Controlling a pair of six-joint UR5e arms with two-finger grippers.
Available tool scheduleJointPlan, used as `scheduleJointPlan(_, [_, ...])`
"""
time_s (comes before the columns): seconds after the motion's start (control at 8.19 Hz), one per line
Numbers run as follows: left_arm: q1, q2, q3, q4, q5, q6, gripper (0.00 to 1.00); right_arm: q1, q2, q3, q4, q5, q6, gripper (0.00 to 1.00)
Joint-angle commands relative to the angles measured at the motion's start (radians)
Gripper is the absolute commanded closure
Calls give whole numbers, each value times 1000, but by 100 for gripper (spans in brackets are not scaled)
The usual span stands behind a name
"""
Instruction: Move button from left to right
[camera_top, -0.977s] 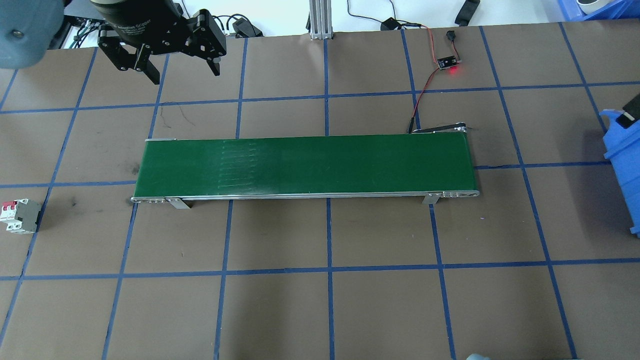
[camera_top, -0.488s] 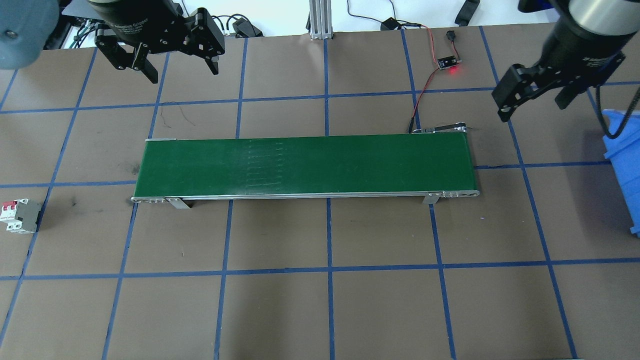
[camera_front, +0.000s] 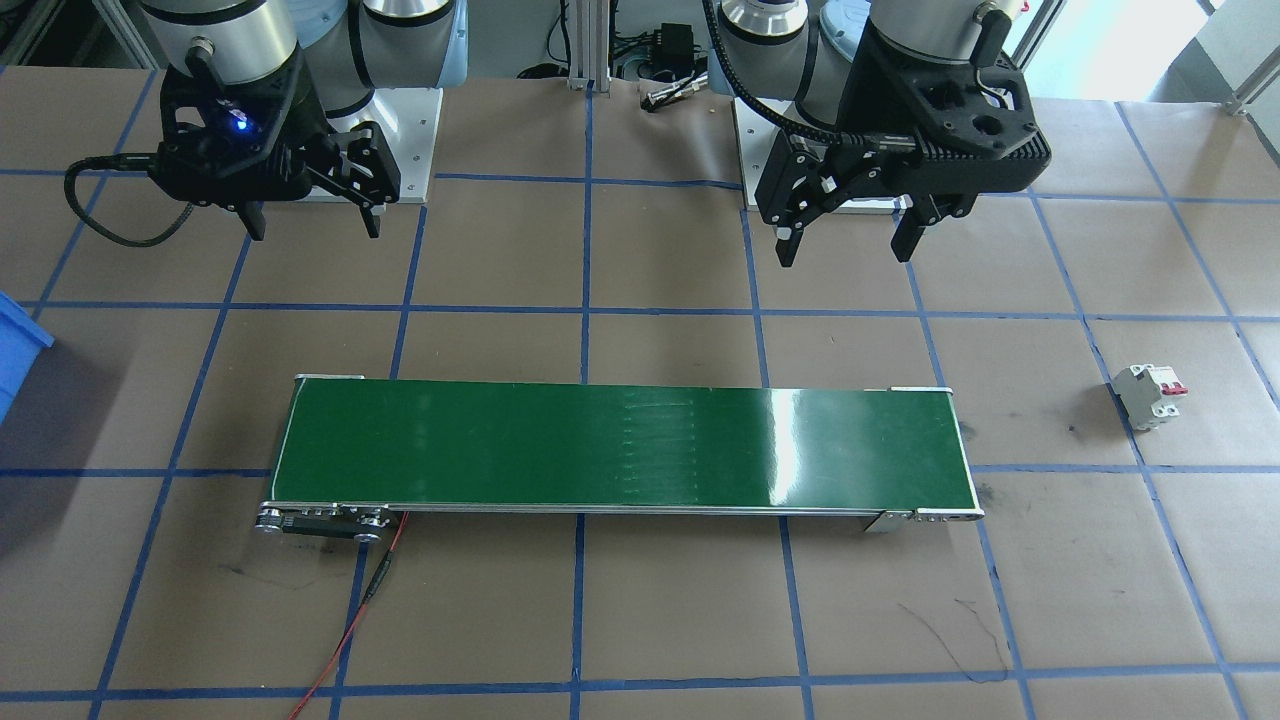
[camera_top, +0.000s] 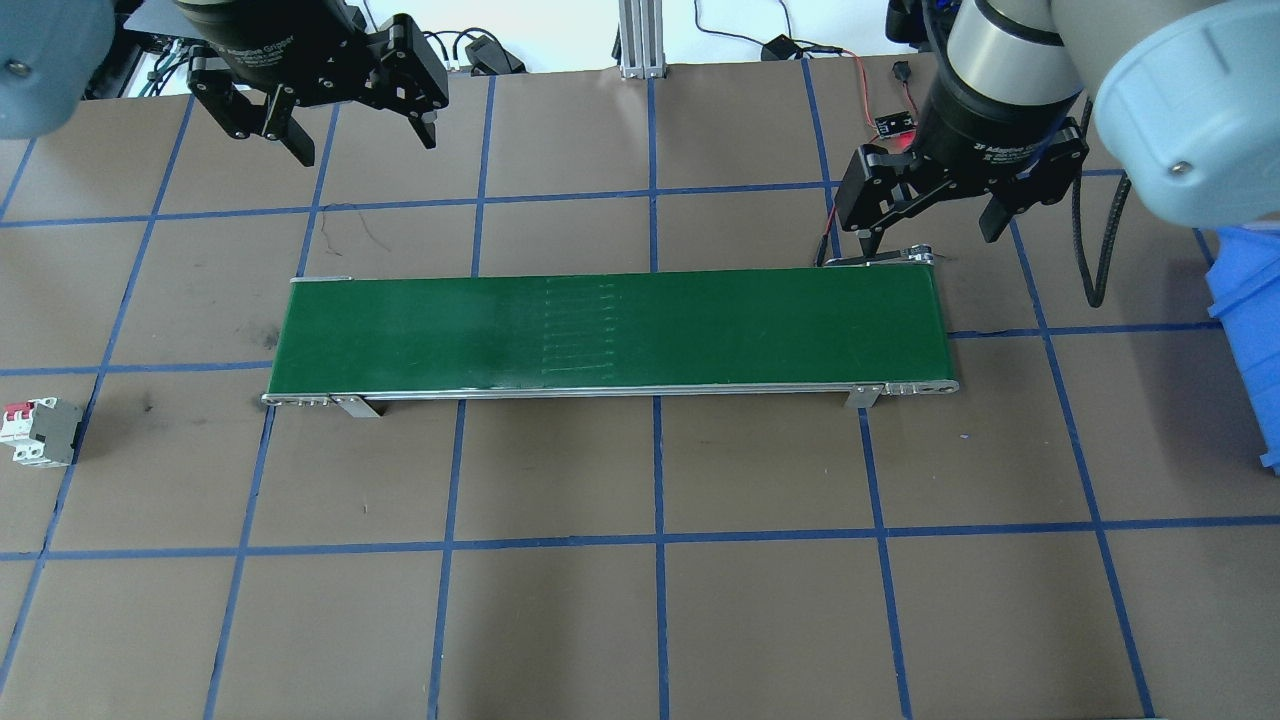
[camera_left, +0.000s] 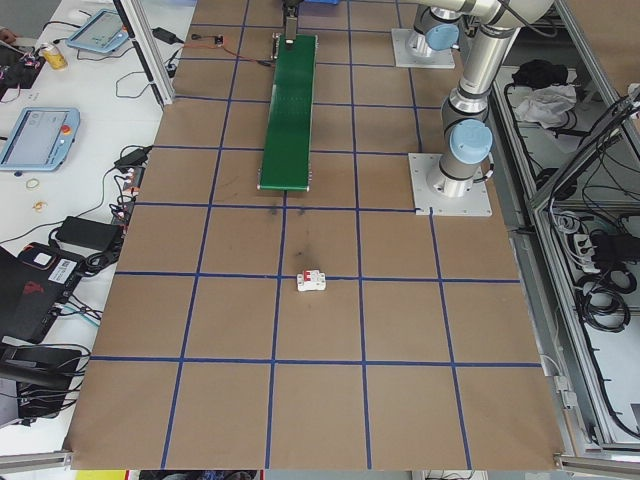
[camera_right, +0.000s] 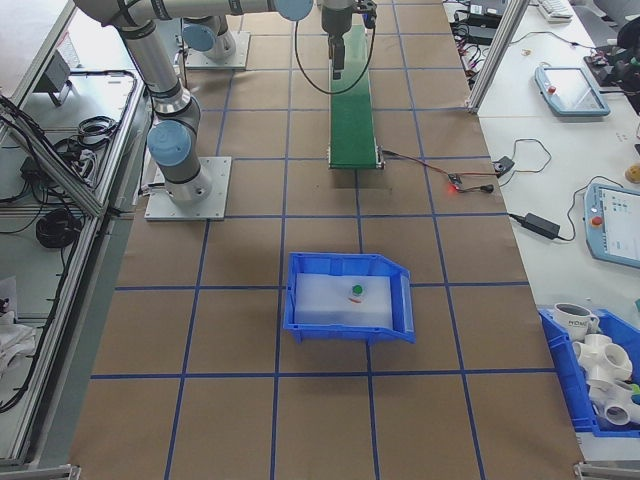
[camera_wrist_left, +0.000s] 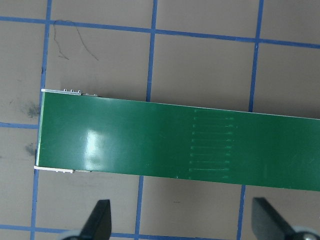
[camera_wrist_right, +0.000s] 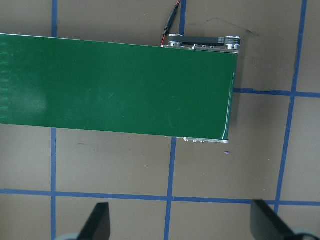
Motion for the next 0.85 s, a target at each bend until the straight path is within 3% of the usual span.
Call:
scheduleJointPlan(0.0, [0,1,0,0,0,-3,0,11,4,0,-7,-9,7,0])
scheduleJointPlan(0.73, [-1,1,-2,0,0,-3,0,11,7,0,-4,-22,4,0])
